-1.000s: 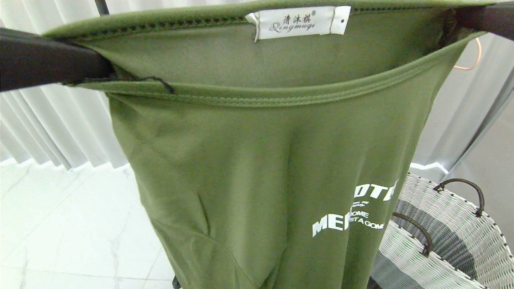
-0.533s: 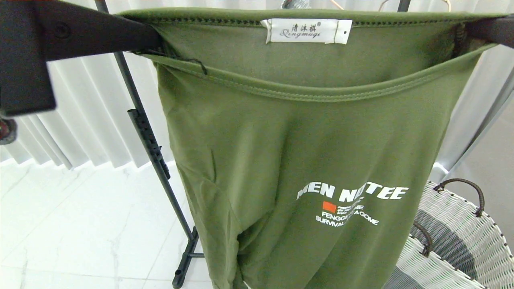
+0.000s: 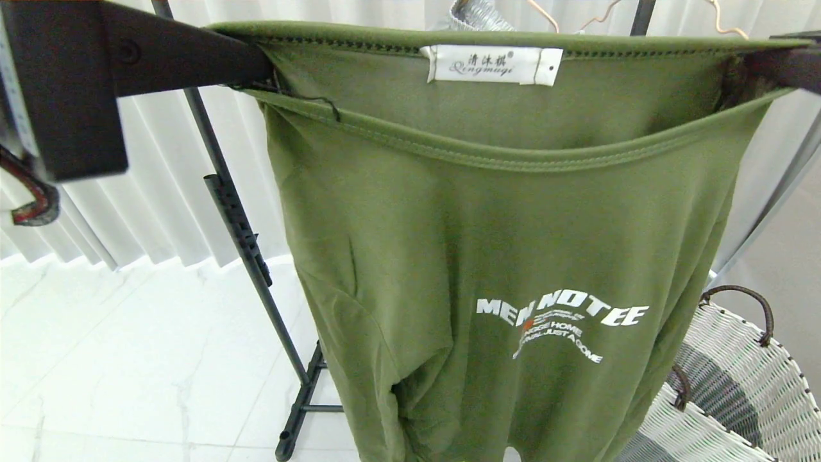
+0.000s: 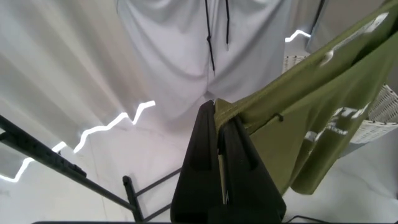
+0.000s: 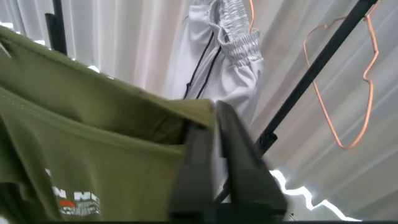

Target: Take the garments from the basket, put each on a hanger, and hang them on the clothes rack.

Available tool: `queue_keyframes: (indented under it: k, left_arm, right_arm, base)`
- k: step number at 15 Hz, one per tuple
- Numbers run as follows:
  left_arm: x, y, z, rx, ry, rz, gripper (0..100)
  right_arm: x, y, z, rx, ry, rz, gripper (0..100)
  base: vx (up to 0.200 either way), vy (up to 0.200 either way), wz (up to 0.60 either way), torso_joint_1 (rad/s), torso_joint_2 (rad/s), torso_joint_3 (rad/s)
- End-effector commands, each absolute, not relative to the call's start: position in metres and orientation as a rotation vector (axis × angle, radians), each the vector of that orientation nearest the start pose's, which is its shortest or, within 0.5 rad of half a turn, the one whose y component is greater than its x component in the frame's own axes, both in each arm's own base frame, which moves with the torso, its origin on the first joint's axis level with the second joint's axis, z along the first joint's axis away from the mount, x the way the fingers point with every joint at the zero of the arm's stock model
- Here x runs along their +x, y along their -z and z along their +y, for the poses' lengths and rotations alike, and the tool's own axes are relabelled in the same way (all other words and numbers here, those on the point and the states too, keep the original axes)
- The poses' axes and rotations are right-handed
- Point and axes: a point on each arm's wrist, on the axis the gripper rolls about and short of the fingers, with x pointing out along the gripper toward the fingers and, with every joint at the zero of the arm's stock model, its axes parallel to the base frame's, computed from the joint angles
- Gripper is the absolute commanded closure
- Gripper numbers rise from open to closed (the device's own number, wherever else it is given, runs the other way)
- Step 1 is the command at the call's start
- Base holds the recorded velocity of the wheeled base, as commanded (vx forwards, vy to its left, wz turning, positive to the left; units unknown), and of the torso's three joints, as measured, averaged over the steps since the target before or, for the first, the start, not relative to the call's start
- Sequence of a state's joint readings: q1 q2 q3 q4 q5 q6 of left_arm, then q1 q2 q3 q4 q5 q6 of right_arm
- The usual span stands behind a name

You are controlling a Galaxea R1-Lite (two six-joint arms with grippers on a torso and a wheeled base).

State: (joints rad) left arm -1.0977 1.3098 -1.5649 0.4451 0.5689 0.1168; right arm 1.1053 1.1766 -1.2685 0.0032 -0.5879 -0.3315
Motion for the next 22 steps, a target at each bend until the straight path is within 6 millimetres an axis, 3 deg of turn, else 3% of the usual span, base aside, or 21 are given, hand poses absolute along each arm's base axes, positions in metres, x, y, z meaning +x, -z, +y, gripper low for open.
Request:
queue_keyframes:
  k: [1,5,8,11,13,17,19,22]
  left_arm:
    - [0.088,-0.388,-0.145,0.256,0.534,0.099,100]
    - [0.094,-0.386,-0.140,0.260,0.485,0.111,100]
    - [0.108,-0.383,-0.132,0.264,0.394,0.131,100]
    - [0.107,-0.375,-0.131,0.282,0.397,0.150,100]
    - [0.104,-0.371,-0.127,0.311,0.400,0.153,100]
    - [0.097,-0.366,-0.117,0.326,0.402,0.150,100]
    - [0.096,-0.368,-0.116,0.323,0.402,0.145,100]
    - [0.092,-0.370,-0.110,0.351,0.402,0.126,100]
  right_arm:
    - [0.077,-0.373,0.126,-0.277,-0.506,-0.126,0]
    - [0.067,-0.351,0.106,-0.371,-0.524,-0.110,0]
    - [0.058,-0.349,0.101,-0.360,-0.610,-0.138,0]
    - [0.059,-0.346,0.101,-0.365,-0.613,-0.130,0]
    - [0.073,-0.337,0.095,-0.401,-0.484,-0.075,0]
    - [0.108,-0.317,0.053,-0.599,-0.081,0.139,0]
    - [0.109,-0.307,0.042,-0.629,-0.036,0.170,0]
    - [0.103,-0.277,0.031,-0.624,0.007,0.172,0]
  base:
    - [0.000,0.000,0.00,0.000,0.00,0.000]
    - [0.000,0.000,0.00,0.000,0.00,0.000]
    - [0.000,0.000,0.00,0.000,0.00,0.000]
    - [0.000,0.000,0.00,0.000,0.00,0.000]
    - [0.000,0.000,0.00,0.000,0.00,0.000]
    - [0.000,0.000,0.00,0.000,0.00,0.000]
    - [0.000,0.000,0.00,0.000,0.00,0.000]
    - [0.000,0.000,0.00,0.000,0.00,0.000]
